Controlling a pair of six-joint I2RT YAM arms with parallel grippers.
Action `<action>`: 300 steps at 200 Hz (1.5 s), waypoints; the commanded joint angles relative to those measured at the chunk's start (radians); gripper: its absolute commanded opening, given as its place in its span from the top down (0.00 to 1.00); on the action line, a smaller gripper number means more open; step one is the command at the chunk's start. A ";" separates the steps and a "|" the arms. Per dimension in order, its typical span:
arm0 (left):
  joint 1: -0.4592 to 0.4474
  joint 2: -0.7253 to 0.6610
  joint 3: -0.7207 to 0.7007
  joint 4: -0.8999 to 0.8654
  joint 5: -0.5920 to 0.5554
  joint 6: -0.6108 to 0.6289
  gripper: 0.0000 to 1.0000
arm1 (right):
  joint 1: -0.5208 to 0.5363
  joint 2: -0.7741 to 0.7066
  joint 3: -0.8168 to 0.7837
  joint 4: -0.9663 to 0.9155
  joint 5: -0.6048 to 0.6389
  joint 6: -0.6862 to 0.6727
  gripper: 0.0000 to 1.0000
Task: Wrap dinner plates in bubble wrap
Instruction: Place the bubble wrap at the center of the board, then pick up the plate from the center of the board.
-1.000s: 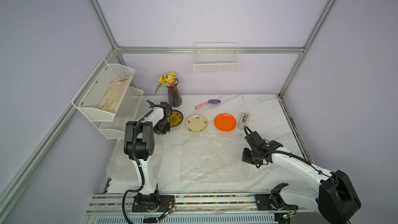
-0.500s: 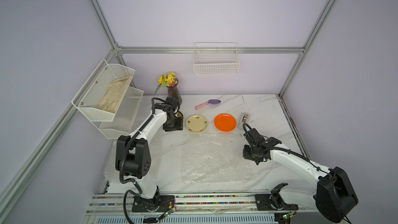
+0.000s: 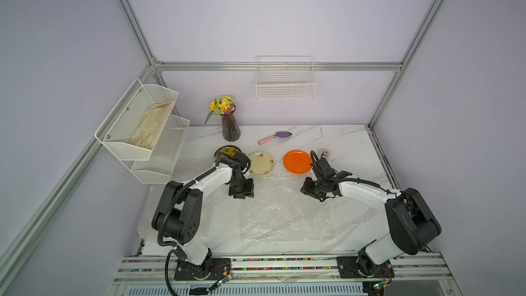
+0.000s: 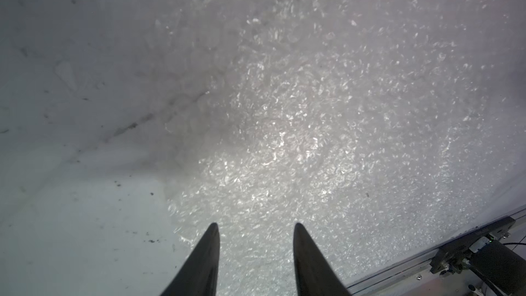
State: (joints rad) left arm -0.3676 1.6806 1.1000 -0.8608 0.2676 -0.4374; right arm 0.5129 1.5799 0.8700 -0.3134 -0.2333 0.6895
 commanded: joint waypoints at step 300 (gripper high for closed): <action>-0.094 -0.073 -0.085 0.192 0.105 -0.037 0.59 | -0.221 0.321 0.142 0.424 -0.026 0.246 0.87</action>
State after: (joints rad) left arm -0.4587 1.6321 1.0485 -0.6884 0.3634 -0.4622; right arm 0.2962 1.8782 0.9997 0.0868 -0.2993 0.9112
